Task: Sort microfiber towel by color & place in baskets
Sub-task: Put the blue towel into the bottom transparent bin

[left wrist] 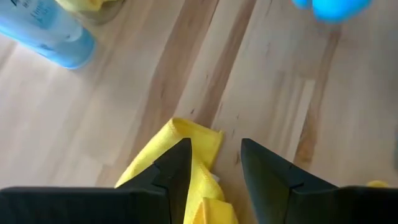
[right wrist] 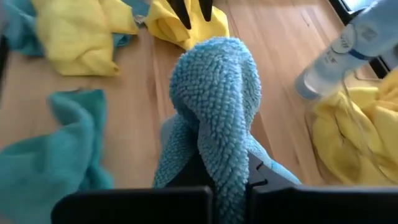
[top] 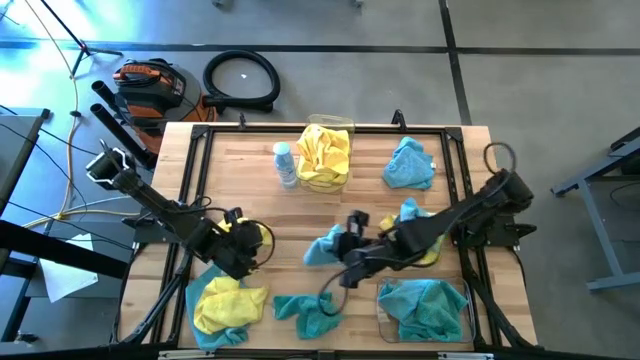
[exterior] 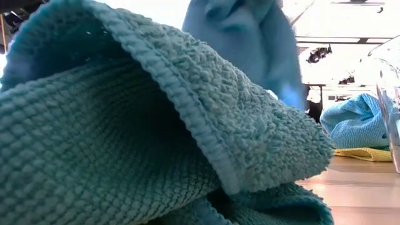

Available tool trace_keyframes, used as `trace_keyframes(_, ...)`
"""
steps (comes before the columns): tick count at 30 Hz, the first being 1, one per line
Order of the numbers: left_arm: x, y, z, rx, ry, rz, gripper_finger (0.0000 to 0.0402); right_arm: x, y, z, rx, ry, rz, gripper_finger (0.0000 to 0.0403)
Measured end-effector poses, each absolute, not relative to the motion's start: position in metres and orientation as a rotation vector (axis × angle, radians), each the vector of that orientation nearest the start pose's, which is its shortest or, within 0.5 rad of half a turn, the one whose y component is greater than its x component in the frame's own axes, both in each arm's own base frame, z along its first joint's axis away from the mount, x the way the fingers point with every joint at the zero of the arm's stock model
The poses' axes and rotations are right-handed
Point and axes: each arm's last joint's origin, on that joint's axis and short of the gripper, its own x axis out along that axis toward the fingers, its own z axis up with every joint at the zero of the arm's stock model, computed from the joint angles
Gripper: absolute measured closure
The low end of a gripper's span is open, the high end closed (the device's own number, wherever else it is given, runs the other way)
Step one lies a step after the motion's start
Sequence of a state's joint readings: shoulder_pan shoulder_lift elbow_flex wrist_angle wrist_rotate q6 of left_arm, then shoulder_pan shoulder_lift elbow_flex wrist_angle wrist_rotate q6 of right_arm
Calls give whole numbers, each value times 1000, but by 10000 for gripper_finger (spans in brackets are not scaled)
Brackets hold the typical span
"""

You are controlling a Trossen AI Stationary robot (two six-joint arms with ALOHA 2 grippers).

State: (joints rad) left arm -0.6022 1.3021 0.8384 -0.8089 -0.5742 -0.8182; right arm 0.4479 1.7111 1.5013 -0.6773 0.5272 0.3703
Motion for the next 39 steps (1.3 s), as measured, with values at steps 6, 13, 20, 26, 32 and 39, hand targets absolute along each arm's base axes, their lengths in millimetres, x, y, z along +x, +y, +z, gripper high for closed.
trace_keyframes(6,190,-111,210,-76,911,364,273,279,148,345,79,754,-203,401)
trace_keyframes(13,191,-112,208,-83,893,364,273,209,151,381,336,799,-116,402)
trace_keyframes(20,192,-113,209,-93,878,361,273,163,170,394,558,903,35,402)
trace_keyframes(26,193,-113,209,-95,870,355,273,141,191,390,701,1057,83,402)
trace_keyframes(32,195,-114,210,-60,852,336,273,143,201,373,569,990,-88,402)
trace_keyframes(39,195,-113,211,-1,847,329,273,177,230,327,364,1049,-207,402)
